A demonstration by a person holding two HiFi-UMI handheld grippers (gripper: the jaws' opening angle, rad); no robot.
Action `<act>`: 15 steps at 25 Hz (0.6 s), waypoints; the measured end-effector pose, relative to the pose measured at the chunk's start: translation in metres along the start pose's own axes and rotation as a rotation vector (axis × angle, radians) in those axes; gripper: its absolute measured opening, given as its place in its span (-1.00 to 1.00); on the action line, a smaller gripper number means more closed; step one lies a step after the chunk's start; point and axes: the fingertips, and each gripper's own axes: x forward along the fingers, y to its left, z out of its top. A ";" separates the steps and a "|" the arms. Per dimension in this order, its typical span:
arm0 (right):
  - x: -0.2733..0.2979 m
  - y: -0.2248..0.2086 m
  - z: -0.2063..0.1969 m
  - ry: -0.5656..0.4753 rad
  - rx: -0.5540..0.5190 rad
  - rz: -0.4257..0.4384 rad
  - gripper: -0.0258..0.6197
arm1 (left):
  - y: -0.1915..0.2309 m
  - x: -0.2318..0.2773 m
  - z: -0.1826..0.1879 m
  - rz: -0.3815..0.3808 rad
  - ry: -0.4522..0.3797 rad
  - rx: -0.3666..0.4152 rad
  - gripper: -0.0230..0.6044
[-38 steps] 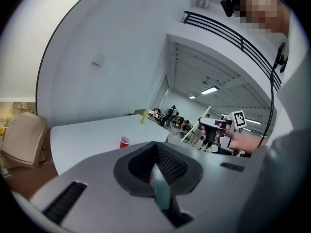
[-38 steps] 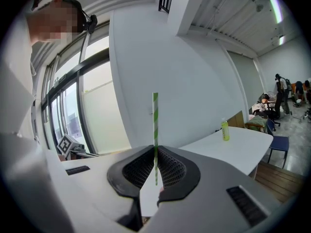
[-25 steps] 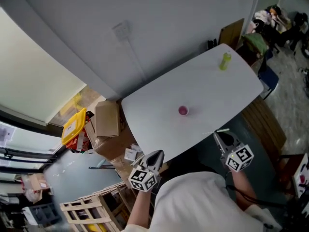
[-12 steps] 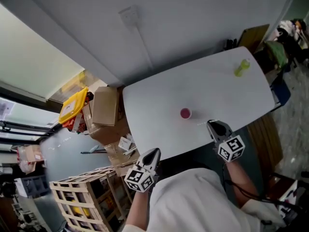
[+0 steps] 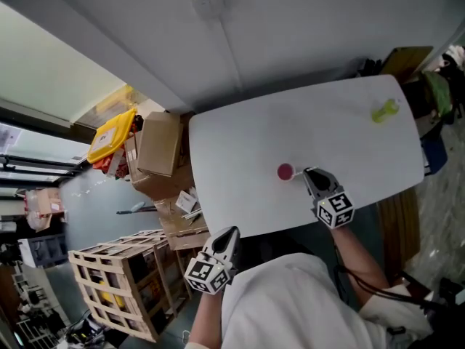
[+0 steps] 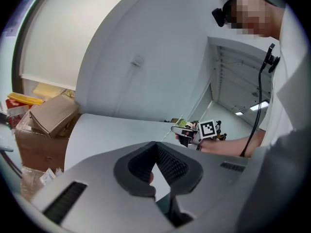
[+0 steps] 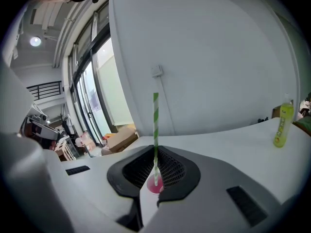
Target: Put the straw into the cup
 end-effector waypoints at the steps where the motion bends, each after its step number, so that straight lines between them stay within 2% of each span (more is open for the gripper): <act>1: 0.008 -0.002 -0.005 0.013 0.003 0.004 -0.77 | 0.001 0.001 -0.002 0.008 0.004 -0.007 -0.92; 15: 0.060 -0.011 -0.074 0.200 0.033 0.038 -0.76 | 0.021 -0.003 -0.014 0.102 0.008 -0.078 -0.92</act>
